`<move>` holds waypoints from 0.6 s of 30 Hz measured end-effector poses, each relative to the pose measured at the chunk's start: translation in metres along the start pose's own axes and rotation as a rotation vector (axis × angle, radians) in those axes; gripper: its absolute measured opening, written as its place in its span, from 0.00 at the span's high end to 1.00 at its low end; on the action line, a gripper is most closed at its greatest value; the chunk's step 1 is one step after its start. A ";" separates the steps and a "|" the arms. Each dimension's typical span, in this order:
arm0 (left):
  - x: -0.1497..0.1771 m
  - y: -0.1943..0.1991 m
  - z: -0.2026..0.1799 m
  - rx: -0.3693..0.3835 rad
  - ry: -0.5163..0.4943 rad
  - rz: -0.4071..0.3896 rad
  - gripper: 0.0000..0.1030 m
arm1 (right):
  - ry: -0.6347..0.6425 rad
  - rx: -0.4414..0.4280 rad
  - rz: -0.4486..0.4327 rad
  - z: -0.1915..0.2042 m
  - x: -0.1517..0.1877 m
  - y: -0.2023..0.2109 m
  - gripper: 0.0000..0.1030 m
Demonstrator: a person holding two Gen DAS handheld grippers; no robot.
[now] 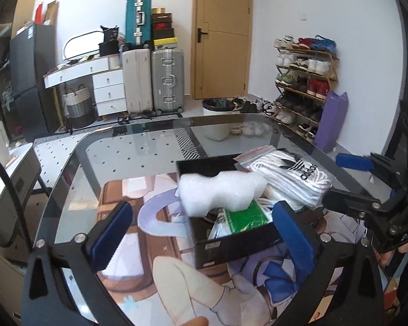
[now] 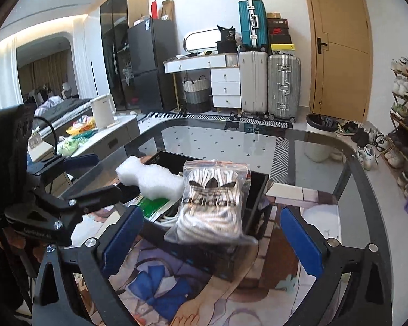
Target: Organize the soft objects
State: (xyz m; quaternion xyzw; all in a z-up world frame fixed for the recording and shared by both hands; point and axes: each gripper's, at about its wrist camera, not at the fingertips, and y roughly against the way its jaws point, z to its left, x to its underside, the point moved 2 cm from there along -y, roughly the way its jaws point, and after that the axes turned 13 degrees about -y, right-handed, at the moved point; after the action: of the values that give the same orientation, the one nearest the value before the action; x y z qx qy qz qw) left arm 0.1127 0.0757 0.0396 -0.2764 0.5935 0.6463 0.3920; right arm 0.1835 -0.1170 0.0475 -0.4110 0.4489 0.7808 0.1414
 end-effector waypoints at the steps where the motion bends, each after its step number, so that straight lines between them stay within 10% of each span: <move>1: 0.003 0.002 0.001 -0.001 0.009 0.001 0.00 | -0.004 -0.001 -0.006 0.000 0.003 0.003 0.01; 18: 0.040 0.020 -0.007 -0.060 0.030 -0.048 0.00 | 0.000 -0.034 -0.111 0.013 0.044 0.037 0.01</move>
State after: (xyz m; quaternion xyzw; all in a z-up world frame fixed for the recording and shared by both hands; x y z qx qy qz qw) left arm 0.0734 0.0761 0.0163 -0.3118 0.5730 0.6499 0.3900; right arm 0.1275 -0.1337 0.0389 -0.4375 0.4121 0.7793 0.1773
